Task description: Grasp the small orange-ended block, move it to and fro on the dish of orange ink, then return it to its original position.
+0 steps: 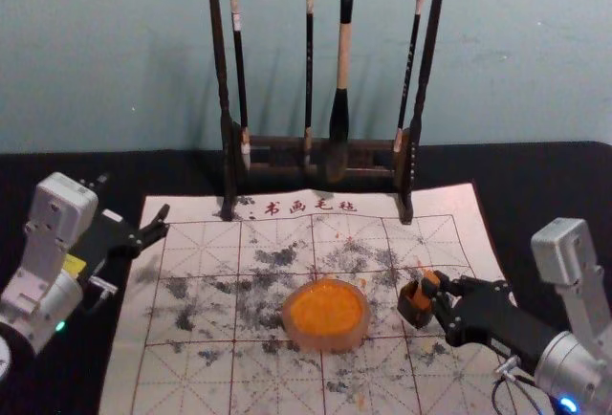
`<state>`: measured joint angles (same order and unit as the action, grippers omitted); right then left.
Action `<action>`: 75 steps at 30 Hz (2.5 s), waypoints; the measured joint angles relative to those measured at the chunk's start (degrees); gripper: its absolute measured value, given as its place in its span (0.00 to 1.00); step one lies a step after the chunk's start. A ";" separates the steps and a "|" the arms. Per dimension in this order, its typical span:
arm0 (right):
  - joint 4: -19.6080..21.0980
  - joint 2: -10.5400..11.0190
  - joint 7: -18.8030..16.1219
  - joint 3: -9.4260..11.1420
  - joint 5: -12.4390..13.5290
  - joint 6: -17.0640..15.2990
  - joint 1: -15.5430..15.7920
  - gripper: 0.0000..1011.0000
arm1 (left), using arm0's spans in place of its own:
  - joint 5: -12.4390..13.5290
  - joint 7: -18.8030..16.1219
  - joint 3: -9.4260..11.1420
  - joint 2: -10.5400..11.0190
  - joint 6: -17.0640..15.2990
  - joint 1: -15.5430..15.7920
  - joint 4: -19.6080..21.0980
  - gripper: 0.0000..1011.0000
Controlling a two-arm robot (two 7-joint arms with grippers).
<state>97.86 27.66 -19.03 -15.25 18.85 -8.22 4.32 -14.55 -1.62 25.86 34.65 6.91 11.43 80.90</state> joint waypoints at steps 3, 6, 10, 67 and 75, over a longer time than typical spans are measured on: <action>1.10 0.32 -0.44 0.81 0.90 -0.57 0.24 0.06 | 0.00 0.00 0.00 0.00 0.00 0.00 0.00 1.00; 2.17 0.67 -0.69 1.56 1.67 -0.96 0.28 0.06 | 0.00 0.00 0.00 0.00 0.00 0.00 0.00 1.00; 3.09 1.13 -1.13 1.93 2.21 -1.13 -0.38 0.06 | 0.00 0.00 0.00 0.00 0.00 0.00 0.00 1.00; -15.15 -3.49 -8.88 -16.51 2.38 -8.24 -23.86 0.06 | 0.00 0.00 0.00 0.00 0.00 0.00 0.00 1.00; -14.84 -2.94 -8.99 -16.33 2.76 -8.47 -23.36 0.06 | 0.00 0.00 0.00 0.00 0.00 0.00 0.00 1.00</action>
<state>83.02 24.72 -28.01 -31.58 21.61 -16.69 -19.04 -14.55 -1.62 25.86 34.65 6.91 11.43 80.90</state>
